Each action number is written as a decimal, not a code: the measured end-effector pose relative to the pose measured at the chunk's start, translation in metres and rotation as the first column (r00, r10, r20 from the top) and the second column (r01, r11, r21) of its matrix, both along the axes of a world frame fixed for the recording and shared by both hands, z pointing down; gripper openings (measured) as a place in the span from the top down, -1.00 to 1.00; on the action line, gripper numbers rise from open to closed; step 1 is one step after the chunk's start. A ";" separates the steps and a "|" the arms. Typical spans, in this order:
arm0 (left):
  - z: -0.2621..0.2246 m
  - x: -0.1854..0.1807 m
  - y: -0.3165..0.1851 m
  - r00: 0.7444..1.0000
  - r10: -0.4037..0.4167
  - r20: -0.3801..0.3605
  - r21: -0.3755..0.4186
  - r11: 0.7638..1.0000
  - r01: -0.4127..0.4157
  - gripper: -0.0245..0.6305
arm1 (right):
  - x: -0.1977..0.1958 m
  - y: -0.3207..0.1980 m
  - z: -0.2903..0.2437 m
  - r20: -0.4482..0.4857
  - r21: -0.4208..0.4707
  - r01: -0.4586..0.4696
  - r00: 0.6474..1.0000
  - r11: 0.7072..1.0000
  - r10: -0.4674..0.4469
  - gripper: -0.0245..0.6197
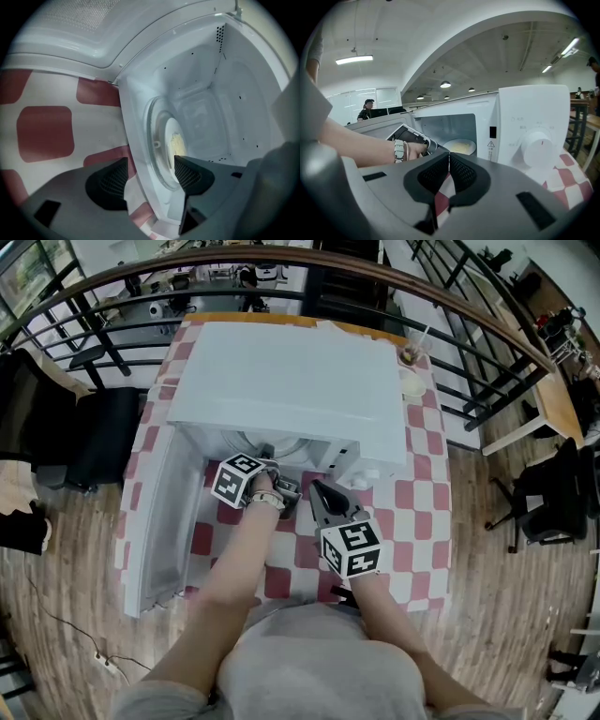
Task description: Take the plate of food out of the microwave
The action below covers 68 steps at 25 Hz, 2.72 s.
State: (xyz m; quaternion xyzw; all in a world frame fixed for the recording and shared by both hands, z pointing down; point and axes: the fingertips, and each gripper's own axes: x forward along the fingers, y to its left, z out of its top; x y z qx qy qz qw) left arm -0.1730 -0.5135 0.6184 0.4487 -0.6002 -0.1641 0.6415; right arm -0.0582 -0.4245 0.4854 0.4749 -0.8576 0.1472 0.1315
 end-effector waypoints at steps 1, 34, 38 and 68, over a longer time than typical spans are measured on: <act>0.001 0.000 -0.001 1.000 -0.003 -0.004 -0.002 1.000 0.003 0.03 | 0.000 0.000 0.001 -0.002 -0.001 0.001 1.000 1.000 -0.001 0.84; 0.009 -0.002 0.009 0.994 -0.040 -0.100 -0.006 0.999 0.040 0.11 | -0.005 0.011 -0.005 -0.017 0.010 0.012 1.000 1.000 -0.012 0.84; 0.001 -0.002 0.008 0.995 -0.035 -0.095 0.026 0.999 0.038 0.33 | -0.005 0.014 -0.006 -0.021 0.012 0.009 1.000 1.000 -0.009 0.84; -0.026 -0.003 0.013 0.978 -0.036 -0.206 0.158 0.985 0.070 0.86 | -0.007 0.018 -0.014 -0.018 0.038 -0.002 1.000 0.999 0.002 0.84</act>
